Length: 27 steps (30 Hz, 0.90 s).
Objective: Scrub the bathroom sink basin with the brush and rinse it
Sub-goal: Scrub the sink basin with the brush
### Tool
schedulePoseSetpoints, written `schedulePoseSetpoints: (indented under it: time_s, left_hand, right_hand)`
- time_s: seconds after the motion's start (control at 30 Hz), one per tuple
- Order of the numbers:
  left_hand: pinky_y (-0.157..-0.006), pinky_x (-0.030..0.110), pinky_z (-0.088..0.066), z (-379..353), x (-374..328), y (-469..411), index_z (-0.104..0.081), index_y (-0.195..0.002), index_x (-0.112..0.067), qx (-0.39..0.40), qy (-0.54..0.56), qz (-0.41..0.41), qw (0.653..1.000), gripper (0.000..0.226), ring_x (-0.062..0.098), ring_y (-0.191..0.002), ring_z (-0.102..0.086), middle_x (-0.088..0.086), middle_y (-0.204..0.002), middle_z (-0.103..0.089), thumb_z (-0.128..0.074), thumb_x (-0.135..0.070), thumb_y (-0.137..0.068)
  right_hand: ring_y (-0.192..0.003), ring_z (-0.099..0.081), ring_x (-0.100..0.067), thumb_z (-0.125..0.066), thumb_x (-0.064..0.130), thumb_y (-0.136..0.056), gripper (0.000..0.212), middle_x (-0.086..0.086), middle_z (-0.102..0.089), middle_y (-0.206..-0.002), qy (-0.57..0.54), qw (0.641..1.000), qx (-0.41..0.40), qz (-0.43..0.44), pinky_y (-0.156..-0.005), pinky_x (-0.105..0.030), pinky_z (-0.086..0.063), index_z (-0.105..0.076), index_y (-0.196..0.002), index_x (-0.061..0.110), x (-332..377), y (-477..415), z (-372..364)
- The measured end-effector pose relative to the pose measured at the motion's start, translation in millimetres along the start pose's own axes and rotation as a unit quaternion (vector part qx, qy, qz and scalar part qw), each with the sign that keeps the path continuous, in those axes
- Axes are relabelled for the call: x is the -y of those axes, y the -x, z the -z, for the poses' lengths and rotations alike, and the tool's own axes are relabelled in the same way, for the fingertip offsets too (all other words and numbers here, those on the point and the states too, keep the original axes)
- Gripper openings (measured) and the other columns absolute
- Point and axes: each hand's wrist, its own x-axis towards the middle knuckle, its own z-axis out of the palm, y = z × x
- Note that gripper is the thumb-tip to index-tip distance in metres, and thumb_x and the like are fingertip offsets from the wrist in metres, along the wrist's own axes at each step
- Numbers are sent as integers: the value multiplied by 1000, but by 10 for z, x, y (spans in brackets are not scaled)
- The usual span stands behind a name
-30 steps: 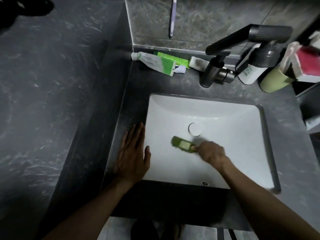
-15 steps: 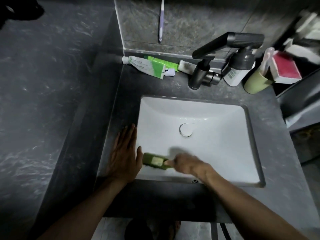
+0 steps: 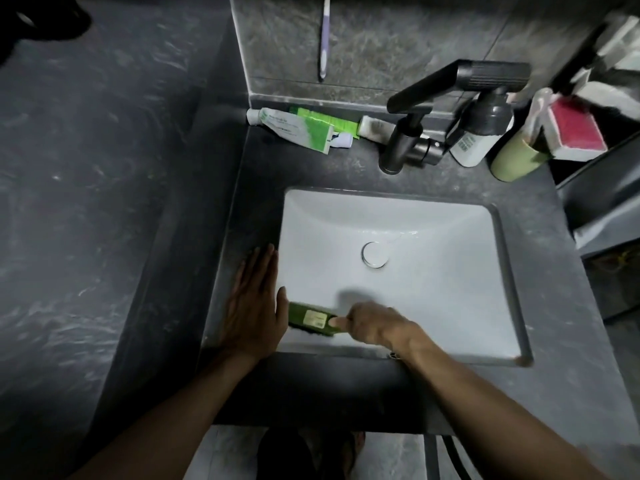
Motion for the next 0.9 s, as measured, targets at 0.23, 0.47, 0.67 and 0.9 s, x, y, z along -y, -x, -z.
schedulePoseSetpoints:
  time_s: [0.23, 0.47, 0.67, 0.9]
  left_hand:
    - [-124, 48, -25, 23, -26, 16, -24, -160, -6, 5, 10, 8, 1000, 65, 23, -157, -16, 9, -169, -21, -39, -29, -101]
    - [-125, 47, -22, 51, -36, 8, -26, -159, -5, 0, 9, 1, 1000, 65, 23, -157, -17, 9, -168, -22, -40, -28, -101]
    - [-121, 52, -28, 10, -27, 18, -27, -159, -4, 2, 34, 3, 999, 62, 24, -157, -16, 9, -168, -21, -38, -29, -102]
    - [-122, 51, -26, 23, -29, 6, -26, -159, -4, 4, 42, 4, 999, 63, 23, -157, -16, 8, -168, -21, -37, -29, -102]
  right_hand:
    - [-54, -43, -10, -40, 55, -100, 48, 4, -48, -66, 31, 992, 0, -122, -51, -21, -32, -43, -66, 21, -1056, 312, 510]
    - [-51, -47, -15, -44, 62, -96, 56, 1, -52, -60, 26, 996, 90, 1, -54, -24, -38, -47, -62, 18, 48, 205, 396]
    - [-86, -64, -19, -40, 70, -92, 54, 1, -66, -91, 53, 995, 23, -85, -81, -31, -46, -60, -86, 21, -478, 71, 375]
    - [-102, -61, -21, -40, 75, -88, 58, 0, -67, -111, 56, 998, 11, -35, -80, -32, -41, -62, -92, 21, -161, -85, 279]
